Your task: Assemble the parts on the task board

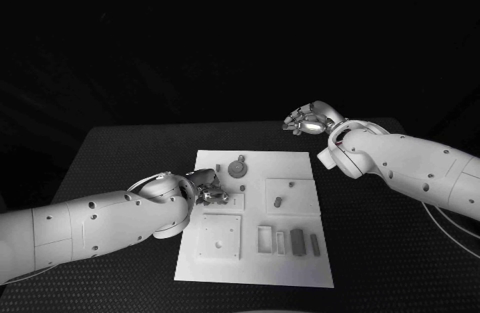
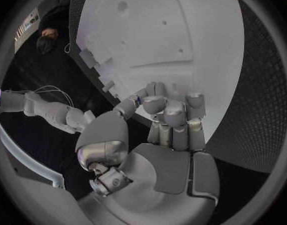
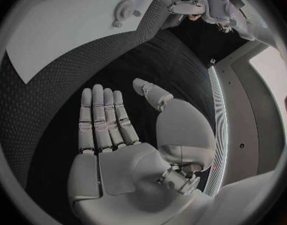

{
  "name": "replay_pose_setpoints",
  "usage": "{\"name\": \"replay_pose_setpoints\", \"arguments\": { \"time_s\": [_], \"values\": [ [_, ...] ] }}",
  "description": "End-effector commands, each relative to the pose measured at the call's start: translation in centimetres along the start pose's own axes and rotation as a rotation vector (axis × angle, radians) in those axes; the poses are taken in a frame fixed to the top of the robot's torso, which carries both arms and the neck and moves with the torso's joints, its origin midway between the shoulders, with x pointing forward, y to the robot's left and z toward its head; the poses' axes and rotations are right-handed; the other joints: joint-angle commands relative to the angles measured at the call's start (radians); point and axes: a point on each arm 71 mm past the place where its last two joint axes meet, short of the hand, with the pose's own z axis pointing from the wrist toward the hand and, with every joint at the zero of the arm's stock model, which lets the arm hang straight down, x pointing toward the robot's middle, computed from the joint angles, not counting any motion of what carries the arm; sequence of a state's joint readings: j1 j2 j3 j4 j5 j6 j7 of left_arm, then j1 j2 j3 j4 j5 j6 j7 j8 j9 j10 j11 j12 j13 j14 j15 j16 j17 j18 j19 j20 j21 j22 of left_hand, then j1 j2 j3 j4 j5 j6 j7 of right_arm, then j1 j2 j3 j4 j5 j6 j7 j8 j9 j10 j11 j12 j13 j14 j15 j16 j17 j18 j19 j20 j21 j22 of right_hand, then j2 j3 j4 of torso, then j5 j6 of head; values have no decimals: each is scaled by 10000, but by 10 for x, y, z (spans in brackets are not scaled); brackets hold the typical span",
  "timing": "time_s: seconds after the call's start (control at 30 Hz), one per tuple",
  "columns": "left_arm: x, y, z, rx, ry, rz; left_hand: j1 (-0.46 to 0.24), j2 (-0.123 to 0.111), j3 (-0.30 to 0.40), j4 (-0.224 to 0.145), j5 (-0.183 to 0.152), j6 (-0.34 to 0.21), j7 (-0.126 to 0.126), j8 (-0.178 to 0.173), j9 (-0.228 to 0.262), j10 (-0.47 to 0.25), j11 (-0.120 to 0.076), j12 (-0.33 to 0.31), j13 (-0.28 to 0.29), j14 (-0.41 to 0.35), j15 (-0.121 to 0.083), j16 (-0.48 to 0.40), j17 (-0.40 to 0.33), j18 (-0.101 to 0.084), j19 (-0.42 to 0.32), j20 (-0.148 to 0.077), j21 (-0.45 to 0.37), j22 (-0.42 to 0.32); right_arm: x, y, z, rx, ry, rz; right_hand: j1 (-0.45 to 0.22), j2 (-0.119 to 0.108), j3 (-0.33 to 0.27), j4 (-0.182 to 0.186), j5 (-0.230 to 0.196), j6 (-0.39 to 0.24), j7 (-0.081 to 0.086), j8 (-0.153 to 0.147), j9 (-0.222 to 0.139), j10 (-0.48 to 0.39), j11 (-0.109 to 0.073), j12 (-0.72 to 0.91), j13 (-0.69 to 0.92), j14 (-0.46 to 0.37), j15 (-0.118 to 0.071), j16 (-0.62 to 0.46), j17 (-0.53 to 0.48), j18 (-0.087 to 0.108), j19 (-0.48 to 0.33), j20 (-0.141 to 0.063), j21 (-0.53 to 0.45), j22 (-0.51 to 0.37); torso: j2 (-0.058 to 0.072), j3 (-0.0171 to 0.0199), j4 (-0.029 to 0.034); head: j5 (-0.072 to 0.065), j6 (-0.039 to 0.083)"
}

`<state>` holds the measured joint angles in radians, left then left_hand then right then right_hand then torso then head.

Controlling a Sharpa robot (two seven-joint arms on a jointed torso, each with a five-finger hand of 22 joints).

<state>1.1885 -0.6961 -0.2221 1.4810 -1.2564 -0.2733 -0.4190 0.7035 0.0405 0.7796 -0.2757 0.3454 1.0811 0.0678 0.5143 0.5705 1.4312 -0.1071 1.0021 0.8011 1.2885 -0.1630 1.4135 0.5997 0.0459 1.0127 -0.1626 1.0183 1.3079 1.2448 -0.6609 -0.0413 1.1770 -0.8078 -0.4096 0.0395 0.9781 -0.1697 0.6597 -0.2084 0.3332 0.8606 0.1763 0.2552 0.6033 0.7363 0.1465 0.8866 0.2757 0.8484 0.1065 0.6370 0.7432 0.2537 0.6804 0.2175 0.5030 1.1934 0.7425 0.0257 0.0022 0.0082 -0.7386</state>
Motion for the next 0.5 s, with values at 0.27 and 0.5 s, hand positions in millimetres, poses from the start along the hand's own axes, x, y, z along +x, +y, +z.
{"name": "replay_pose_setpoints", "arguments": {
  "time_s": [0.27,0.5],
  "values": [
    [10,-11,4,44,1640,601,130,9,487,-128,-104,1445,-860,58,-27,-183,-179,47,-21,-83,-192,43,-19,74,-71,-1045,51,193,3,2,1,-107,145,-54,-26,7,12,-75,72,-64,-10,-13,-9,-89,4,61,-17,-67,17,-37,-15,77,30,37,-48,22,7,6,-12,5,3],
    [11,-11,5,-64,1992,836,149,20,506,-126,-111,1432,-858,65,-31,-186,-178,49,-29,-90,-190,42,-23,72,-80,-1041,51,192,3,2,1,-109,146,-54,-27,7,11,-76,87,-65,-10,-13,-10,-90,5,63,-20,-67,17,-37,-15,77,31,37,-52,26,1,6,2,-12,-12]
  ]
}}
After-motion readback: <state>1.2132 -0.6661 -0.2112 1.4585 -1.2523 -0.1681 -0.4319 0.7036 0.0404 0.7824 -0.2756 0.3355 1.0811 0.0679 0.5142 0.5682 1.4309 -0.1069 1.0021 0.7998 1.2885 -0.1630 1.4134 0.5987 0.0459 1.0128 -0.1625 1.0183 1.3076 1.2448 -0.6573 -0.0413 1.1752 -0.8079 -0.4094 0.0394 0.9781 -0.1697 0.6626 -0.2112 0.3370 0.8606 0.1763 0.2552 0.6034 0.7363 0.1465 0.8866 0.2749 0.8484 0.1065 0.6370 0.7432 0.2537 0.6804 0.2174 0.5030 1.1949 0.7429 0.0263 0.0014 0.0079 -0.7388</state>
